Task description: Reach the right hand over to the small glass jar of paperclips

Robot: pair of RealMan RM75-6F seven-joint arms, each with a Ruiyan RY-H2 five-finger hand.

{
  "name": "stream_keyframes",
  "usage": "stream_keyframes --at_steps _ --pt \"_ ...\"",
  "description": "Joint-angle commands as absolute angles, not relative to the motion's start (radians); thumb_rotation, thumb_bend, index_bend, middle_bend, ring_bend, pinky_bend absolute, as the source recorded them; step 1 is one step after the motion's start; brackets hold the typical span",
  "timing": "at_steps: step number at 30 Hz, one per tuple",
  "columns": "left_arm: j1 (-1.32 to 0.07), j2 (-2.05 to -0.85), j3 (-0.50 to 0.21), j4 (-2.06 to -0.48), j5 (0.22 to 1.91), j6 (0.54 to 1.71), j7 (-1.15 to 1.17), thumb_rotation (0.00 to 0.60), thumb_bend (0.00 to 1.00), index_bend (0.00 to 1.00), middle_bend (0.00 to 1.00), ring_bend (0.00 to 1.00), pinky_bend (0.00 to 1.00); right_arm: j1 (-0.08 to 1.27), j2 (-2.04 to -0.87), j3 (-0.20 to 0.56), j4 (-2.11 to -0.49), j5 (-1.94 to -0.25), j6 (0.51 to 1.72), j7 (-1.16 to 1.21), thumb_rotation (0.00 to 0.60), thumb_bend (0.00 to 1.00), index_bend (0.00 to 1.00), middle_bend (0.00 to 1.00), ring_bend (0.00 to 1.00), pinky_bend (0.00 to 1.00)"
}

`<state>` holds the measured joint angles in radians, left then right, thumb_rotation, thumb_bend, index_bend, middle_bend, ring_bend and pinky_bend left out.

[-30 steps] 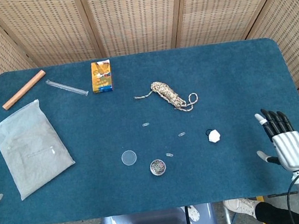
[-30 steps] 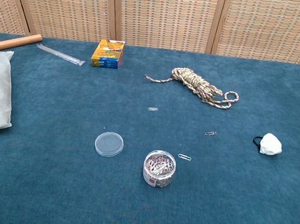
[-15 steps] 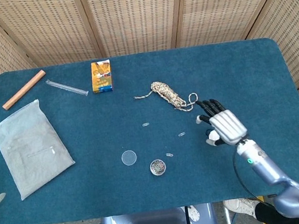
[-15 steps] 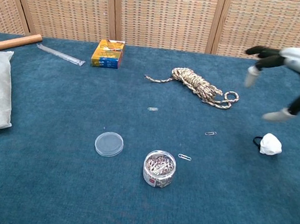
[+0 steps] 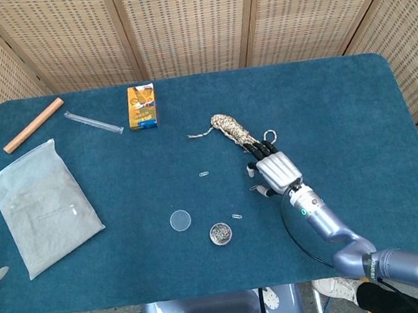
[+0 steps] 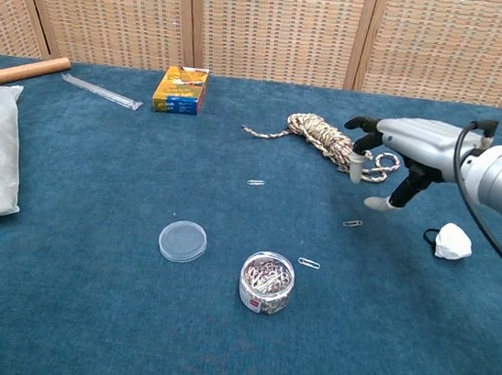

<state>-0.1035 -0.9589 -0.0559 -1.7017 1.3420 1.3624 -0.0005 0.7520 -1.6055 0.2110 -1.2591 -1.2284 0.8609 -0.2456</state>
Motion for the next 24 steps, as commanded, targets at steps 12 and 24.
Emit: stream_keyframes --at_steps 12,24 --pt "-0.102 -0.961 -0.054 -1.7 1.346 1.365 -0.001 0.6 0.0 0.0 0.0 0.0 0.0 0.788 -1.691 0.202 -1.16 -1.184 0.836 -0.279 0.6 0.3 0.47 0.0 0.0 0.0" --pt "-0.108 -0.965 -0.057 -1.694 1.335 1.353 0.0 0.6 0.0 0.0 0.0 0.0 0.0 0.801 -1.744 0.184 -1.075 -1.187 0.813 -0.257 0.6 0.31 0.51 0.0 0.0 0.0"
